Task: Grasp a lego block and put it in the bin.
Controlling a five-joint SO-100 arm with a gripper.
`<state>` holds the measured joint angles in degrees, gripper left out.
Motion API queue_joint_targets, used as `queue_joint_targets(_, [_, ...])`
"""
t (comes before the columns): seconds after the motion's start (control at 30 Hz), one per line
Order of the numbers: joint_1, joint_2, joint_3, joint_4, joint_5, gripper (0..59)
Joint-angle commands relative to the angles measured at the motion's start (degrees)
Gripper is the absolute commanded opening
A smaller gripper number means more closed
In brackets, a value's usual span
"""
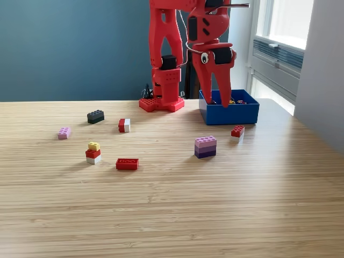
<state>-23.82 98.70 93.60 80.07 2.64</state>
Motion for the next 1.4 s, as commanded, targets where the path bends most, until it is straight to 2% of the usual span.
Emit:
queue_joint_targets(0.03, [1.58, 2.64, -1.85, -0.18, -1.14, 25.5])
queue_joint_targets(0.83, [4.66, 2.64, -1.23, -2.81, -0.70, 25.5])
queue_joint_targets(1.2, [26.54, 2.64, 4.57, -9.32, 2.72, 25.8])
queue_joint_targets(1.4, [38.67, 2.64, 6.42, -9.76, 6.33, 26.1])
